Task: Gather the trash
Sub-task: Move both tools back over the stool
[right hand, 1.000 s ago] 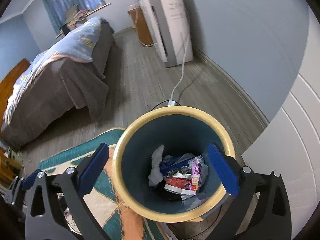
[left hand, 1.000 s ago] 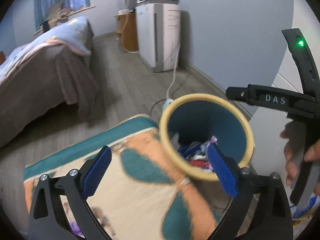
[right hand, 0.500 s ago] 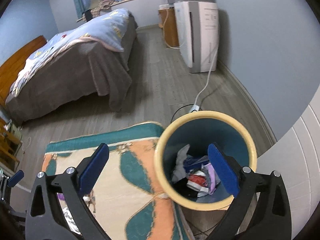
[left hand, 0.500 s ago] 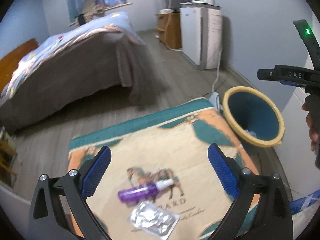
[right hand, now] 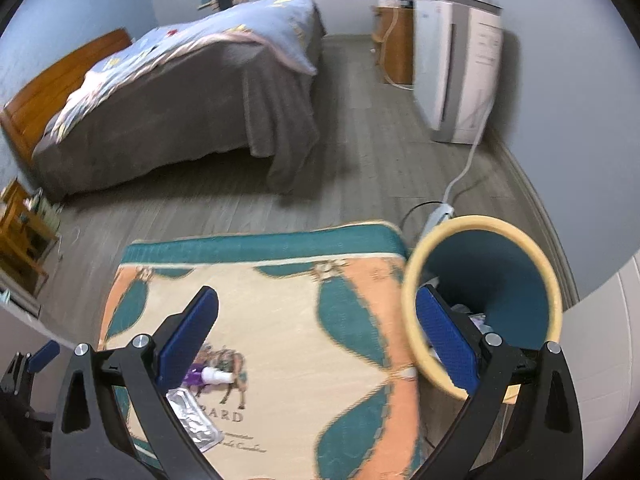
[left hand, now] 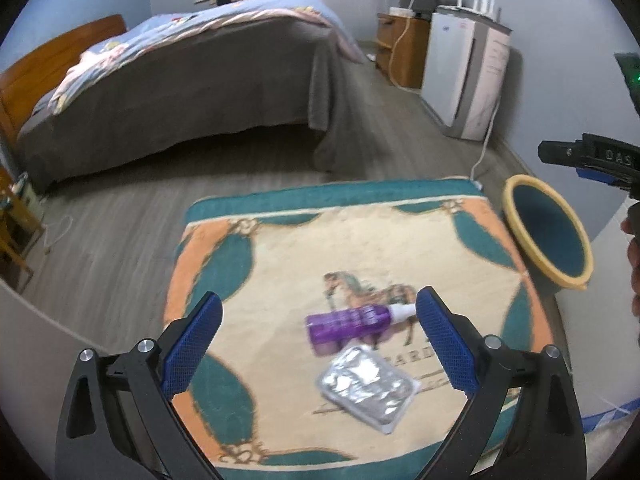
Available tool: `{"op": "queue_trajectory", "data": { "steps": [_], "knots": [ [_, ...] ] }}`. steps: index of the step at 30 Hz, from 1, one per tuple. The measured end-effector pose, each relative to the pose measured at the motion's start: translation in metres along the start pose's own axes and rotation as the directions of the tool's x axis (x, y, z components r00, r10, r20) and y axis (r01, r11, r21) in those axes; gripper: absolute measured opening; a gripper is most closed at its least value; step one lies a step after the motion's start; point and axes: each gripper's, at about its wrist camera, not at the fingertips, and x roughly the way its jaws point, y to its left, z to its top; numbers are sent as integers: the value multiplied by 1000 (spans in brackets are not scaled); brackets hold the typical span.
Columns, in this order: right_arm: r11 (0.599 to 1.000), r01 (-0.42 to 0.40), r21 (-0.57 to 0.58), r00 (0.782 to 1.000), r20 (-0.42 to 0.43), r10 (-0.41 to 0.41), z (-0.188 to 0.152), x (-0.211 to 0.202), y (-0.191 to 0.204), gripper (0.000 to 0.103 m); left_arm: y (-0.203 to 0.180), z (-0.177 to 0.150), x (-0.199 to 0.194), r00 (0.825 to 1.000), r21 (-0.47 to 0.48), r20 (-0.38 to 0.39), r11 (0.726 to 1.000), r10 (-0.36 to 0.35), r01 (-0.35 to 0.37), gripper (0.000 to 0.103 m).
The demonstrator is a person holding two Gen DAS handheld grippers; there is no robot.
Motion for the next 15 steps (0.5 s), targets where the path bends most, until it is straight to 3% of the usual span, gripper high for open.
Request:
{"op": "queue_trajectory", "data": {
  "steps": [7,15],
  "knots": [
    [996,-43,-79,994,-102,35,-17,33,54,97,28,-10,13,998,19,-31,998,54,-54,96],
    [942,-77,-326,961,-275,-17,-56,86,102,97,60,-11,27,994,-17,-78,996,83,-85,96]
  ]
}}
